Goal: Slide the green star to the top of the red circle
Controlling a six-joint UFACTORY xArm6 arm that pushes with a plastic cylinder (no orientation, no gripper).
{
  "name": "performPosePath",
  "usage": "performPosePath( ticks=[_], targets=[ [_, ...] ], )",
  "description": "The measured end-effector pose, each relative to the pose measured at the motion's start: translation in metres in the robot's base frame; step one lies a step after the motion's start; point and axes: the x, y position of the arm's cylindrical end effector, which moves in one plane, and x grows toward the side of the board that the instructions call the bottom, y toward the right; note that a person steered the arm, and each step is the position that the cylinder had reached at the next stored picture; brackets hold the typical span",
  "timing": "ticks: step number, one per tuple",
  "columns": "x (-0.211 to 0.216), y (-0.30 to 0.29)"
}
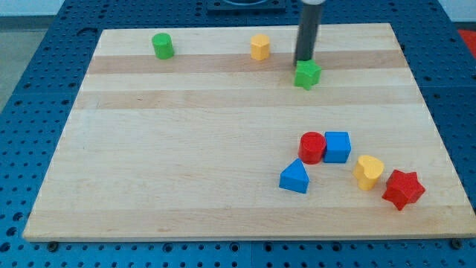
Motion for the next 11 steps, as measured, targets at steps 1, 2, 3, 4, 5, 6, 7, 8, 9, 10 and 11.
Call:
performPosePath(
  ticks=[1,2,3,4,5,6,7,8,9,10,11],
  targets=[
    [0.036,-0.008],
    [0.057,0.030],
    [0.037,0.064],
    [0.027,0.099],
    [0.052,0.121],
    [0.072,0.066],
    [0.086,0.028],
    [0.110,0.026],
    [0.141,0.019],
    [0.164,0.019],
    [0.141,0.021]
  ],
)
